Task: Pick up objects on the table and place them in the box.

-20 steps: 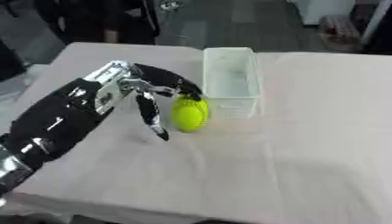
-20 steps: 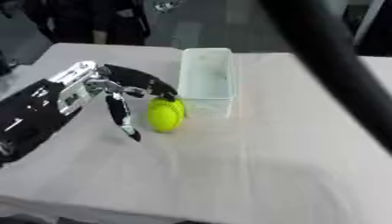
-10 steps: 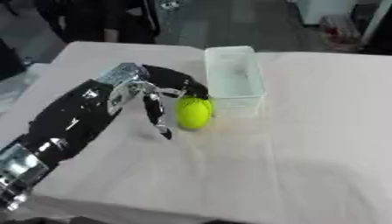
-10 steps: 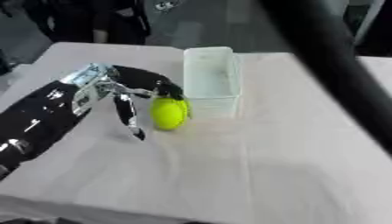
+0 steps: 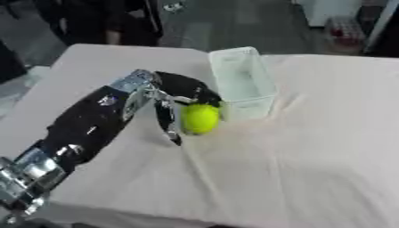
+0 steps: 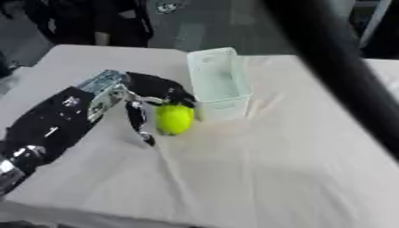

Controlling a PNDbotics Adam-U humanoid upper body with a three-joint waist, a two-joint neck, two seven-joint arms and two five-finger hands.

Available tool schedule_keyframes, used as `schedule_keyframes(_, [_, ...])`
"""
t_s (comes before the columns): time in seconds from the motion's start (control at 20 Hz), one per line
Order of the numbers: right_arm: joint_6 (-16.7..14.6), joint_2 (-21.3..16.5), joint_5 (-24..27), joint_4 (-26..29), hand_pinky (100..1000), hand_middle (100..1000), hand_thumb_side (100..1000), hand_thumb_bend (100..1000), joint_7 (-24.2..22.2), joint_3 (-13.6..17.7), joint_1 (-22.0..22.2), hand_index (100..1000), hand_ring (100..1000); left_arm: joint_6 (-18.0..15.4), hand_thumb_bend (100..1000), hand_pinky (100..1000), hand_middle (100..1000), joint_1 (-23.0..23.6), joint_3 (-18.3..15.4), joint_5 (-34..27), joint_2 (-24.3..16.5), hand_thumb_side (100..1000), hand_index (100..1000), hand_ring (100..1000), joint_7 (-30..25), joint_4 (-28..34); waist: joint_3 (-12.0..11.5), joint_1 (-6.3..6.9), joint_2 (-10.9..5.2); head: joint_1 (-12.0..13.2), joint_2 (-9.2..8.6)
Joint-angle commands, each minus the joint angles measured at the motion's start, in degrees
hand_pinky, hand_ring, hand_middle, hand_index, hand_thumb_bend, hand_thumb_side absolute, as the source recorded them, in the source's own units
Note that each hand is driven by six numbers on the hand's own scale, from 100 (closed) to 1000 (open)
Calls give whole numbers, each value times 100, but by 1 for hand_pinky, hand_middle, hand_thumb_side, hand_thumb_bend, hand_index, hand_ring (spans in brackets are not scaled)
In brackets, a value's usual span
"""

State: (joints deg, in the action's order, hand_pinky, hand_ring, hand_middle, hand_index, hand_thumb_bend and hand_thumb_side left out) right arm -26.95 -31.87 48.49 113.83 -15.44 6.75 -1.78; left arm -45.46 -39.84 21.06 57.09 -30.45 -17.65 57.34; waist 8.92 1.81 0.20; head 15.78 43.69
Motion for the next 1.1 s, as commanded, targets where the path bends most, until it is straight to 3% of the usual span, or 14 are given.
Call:
schedule_keyframes(0.05, [34,-126,66,77,187,544,1000,100,-14,59,-112,803,478,-303,620,901,958,32,-48,428,-19,396,960,902,-201,-361,11,-34,4,126,-106])
schedule_keyframes(0.1, [43,-125,80,77,187,544,1000,100,-18,60,-124,803,478,-292,597,760,896,30,-76,493,5,326,934,795,-136,-420,17,-35,9,140,-109])
schedule_keyframes(0.15, [52,-122,92,77,187,544,1000,100,-22,60,-136,803,478,-268,597,760,896,27,-113,545,25,326,934,795,-49,-478,22,-36,15,154,-112])
schedule_keyframes(0.2, [60,-120,103,77,187,544,1000,100,-27,61,-146,803,477,-243,566,525,789,24,-146,593,40,257,896,622,44,-532,28,-37,20,167,-114])
schedule_keyframes(0.25, [67,-116,112,77,187,544,1000,100,-30,61,-157,803,477,-213,556,477,765,21,-178,638,51,246,888,589,139,-589,34,-38,26,181,-116])
schedule_keyframes(0.3, [74,-113,120,77,188,544,1000,100,-32,61,-166,803,477,-186,469,258,630,20,-208,675,61,233,824,440,232,-649,40,-39,31,195,-118])
schedule_keyframes(0.35, [80,-110,127,77,188,544,1000,100,-33,62,-174,803,477,-162,527,377,704,21,-241,695,71,229,862,516,336,-712,45,-39,35,206,-122])
schedule_keyframes(0.4, [85,-109,132,77,187,544,1000,100,-34,63,-178,803,477,-148,311,102,528,21,-260,718,77,328,761,305,425,-765,48,-39,37,209,-124])
schedule_keyframes(0.45, [89,-106,137,77,187,543,1000,100,-35,64,-184,803,477,-119,107,100,451,24,-300,706,81,503,694,195,545,-823,48,-38,41,210,-130])
schedule_keyframes(0.5, [92,-106,140,77,187,543,1000,100,-36,64,-187,804,477,-99,100,100,405,27,-319,701,80,638,654,134,653,-873,49,-37,42,212,-132])
schedule_keyframes(0.55, [96,-105,141,77,187,543,1000,100,-37,63,-188,804,477,-85,100,100,338,29,-333,690,72,659,580,100,759,-917,48,-35,43,212,-131])
schedule_keyframes(0.65, [101,-108,139,77,187,543,1000,100,-38,62,-187,804,477,-94,100,100,222,34,-330,696,47,653,468,100,930,-963,46,-31,41,210,-131])
schedule_keyframes(0.8, [96,-112,138,77,187,543,1000,100,-31,70,-176,803,477,-105,100,100,135,42,-301,796,-7,629,416,100,1127,-933,37,-28,34,202,-130])
schedule_keyframes(1.1, [73,-129,114,77,187,542,1000,100,-5,93,-127,803,477,-262,100,100,102,75,-214,596,-274,610,389,100,1593,-633,-10,-13,12,182,-95])
